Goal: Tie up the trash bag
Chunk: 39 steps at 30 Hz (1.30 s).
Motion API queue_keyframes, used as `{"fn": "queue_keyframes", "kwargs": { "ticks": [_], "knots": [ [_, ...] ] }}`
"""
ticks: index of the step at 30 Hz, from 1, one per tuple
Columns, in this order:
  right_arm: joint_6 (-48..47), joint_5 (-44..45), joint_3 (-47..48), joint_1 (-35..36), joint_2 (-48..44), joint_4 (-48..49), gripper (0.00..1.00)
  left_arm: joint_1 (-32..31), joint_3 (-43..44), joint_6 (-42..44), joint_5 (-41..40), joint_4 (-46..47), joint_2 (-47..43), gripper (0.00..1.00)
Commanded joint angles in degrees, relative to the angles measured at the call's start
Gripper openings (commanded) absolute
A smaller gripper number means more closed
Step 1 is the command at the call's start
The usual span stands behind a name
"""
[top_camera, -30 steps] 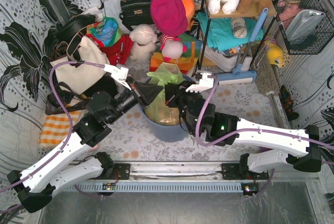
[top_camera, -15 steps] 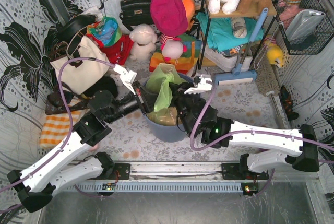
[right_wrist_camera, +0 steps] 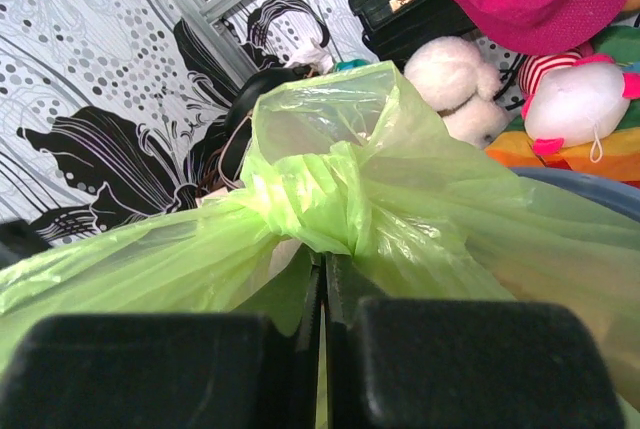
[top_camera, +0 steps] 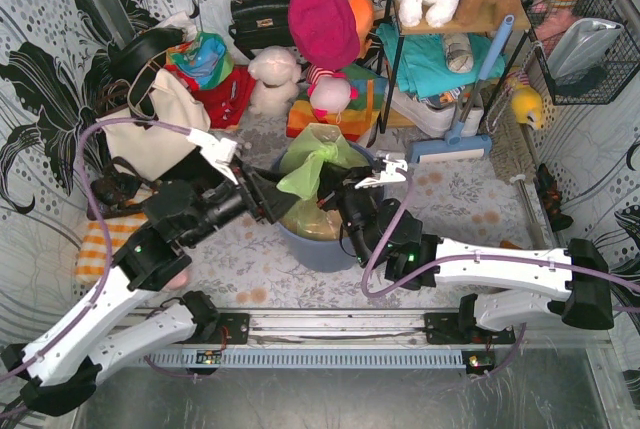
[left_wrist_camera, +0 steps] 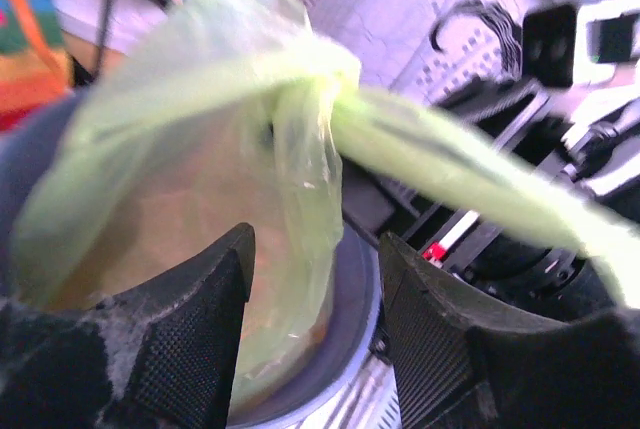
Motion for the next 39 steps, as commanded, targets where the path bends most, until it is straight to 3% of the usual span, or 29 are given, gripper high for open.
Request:
{"fn": "queue_keyframes", "kwargs": {
  "ticks": [1,6,8,13,16,19,26,30,37,39],
  "knots": [
    [-1.4,-1.2,-1.1,0.2,-1.6,3.2,0.00,-0.2,5.1,6.7,-13.5,-1.5,-3.4,0.62],
    [-0.6,-1.5,-0.7,0.3,-1.7,2.5,0.00,-0.2,7.9,15.1,-27.2,-1.8,-0.1,0.63],
    [-0.6,-1.8,0.0,0.2,-1.3,2.2,0.00,-0.2,9.6,18.2,-28.5,-2.3,3.3,0.63],
    [-0.6,-2.6,1.7,0.2,-0.5,1.1,0.00,-0.2,9.1,23.7,-24.0,1.7,8.1,0.69],
    [-0.4,-2.8,2.2,0.2,-0.4,0.4,0.00,-0.2,7.0,25.5,-20.8,5.0,9.1,0.78],
    [0.0,-2.8,2.5,0.2,-0.4,-0.2,0.00,-0.2,4.3,27.8,-15.3,9.2,8.6,0.80],
    [0.0,-3.1,3.0,0.2,-0.1,-0.6,0.00,-0.2,-1.9,29.1,-13.2,20.8,6.3,0.75],
    [-0.2,-3.1,3.0,0.2,0.0,-0.3,0.00,-0.2,-3.1,29.4,-13.5,23.3,6.8,0.66],
    [-1.0,-3.5,2.0,0.2,0.5,1.8,0.00,-0.2,-2.6,28.5,-9.3,22.7,8.4,0.14],
    [-2.6,-3.3,1.4,0.2,0.8,4.1,0.00,-0.2,-2.4,28.2,-6.1,21.0,8.1,0.03]
  ]
}}
